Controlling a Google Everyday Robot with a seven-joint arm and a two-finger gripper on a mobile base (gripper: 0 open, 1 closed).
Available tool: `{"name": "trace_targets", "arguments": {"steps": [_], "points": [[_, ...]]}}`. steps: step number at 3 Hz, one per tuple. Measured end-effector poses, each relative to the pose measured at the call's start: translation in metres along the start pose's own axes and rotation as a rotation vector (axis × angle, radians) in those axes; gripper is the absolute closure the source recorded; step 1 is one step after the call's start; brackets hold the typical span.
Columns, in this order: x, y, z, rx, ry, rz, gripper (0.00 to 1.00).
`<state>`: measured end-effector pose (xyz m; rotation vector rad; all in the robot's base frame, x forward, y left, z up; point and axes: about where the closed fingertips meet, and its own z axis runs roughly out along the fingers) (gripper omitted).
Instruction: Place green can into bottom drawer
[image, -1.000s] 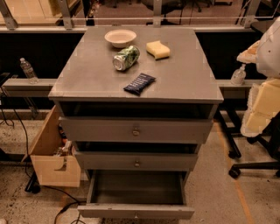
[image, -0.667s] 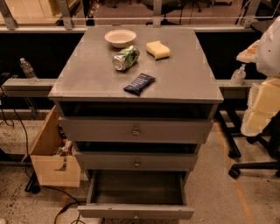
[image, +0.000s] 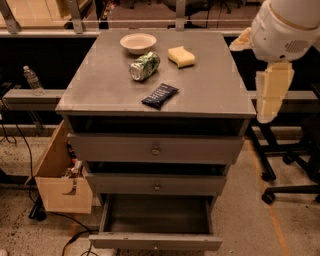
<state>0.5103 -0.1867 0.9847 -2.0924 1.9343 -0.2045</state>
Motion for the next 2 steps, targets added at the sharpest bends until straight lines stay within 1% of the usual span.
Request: {"name": "trace_targets", "arguments": {"steps": [1, 2], "points": [[-0.0041, -0.0054, -0.0005, 0.016, -0.005, -0.026, 0.00], [-0.0043, -0.0059, -0.0004, 0.018, -0.005, -0.025, 0.00]]}}
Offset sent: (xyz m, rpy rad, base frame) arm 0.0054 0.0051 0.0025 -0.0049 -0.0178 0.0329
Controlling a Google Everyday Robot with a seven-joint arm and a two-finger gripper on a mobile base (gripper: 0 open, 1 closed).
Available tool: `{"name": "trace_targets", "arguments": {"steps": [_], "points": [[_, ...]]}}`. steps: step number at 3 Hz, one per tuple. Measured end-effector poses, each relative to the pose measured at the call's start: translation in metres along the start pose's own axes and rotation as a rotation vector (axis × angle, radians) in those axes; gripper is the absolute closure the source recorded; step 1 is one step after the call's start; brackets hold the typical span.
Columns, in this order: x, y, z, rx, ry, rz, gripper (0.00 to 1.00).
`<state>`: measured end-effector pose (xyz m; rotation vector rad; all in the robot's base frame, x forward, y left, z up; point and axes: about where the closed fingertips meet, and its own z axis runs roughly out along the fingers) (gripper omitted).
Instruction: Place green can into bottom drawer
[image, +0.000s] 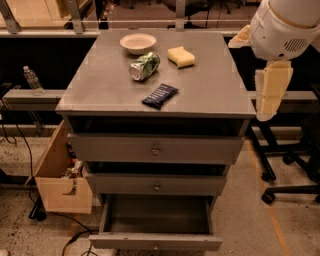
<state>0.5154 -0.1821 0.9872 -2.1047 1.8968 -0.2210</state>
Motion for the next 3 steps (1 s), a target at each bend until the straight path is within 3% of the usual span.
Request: {"name": "trace_targets", "arguments": {"steps": [1, 2, 3], "points": [[-0.004, -0.010, 0.003, 0.011, -0.007, -0.027, 0.00], [-0.012, -0.060, 0.020, 0.050, 0.015, -0.155, 0.00], [-0.035, -0.122, 0.037, 0.089, 0.034, -0.337, 0.00]]}}
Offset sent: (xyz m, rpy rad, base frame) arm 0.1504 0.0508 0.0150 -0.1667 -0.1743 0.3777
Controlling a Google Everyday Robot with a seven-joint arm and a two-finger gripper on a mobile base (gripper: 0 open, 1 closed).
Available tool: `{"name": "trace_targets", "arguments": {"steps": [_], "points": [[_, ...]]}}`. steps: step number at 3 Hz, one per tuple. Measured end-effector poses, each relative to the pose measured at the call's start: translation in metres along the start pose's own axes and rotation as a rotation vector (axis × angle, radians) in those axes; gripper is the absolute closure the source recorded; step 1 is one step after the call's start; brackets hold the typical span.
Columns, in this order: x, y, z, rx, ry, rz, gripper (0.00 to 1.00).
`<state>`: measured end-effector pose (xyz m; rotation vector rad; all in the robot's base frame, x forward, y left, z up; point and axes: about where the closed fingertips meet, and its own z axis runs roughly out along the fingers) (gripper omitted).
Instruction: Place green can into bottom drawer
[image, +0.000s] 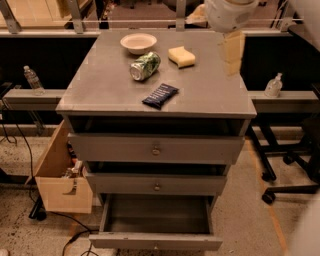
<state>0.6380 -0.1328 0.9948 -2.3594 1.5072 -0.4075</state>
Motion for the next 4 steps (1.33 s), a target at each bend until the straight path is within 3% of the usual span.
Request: {"name": "trace_targets", "arguments": {"steps": [1, 2, 3, 4], "points": [[-0.007, -0.054, 0.016, 0.037, 0.014, -0.119, 0.00], [-0.009, -0.071, 0.013, 0.079, 0.014, -0.133, 0.00], [-0.010, -0.073, 0.015, 0.079, 0.013, -0.143, 0.00], [-0.032, -0.101, 0.041, 0.080, 0.012, -0.276, 0.00]]}}
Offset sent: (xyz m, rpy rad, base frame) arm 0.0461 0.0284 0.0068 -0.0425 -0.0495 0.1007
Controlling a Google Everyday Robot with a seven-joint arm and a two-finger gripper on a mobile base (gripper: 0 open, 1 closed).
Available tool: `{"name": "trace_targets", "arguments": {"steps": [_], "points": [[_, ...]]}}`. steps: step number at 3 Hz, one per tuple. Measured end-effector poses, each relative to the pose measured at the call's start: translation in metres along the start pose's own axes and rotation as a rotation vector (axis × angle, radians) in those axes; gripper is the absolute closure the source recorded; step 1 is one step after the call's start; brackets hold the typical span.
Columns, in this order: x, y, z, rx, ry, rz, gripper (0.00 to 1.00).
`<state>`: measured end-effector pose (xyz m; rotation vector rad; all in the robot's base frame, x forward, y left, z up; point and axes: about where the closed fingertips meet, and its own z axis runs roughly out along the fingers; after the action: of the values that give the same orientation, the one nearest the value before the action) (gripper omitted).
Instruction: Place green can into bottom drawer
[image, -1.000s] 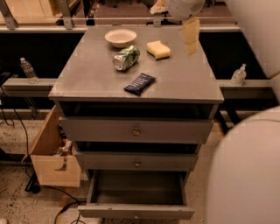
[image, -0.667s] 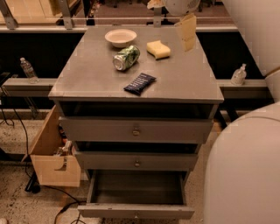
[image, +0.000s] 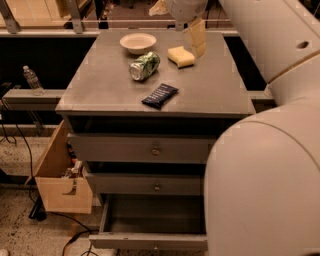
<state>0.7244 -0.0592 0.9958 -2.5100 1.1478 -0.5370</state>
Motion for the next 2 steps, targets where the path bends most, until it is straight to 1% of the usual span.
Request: {"name": "trace_targets", "arguments": {"steps": [1, 2], "points": [[-0.018, -0.024, 0.035, -0.003, -0.049, -0.083, 0.00], [-0.032, -0.044, 0.075, -0.013, -0.083, -0.109, 0.00]]}}
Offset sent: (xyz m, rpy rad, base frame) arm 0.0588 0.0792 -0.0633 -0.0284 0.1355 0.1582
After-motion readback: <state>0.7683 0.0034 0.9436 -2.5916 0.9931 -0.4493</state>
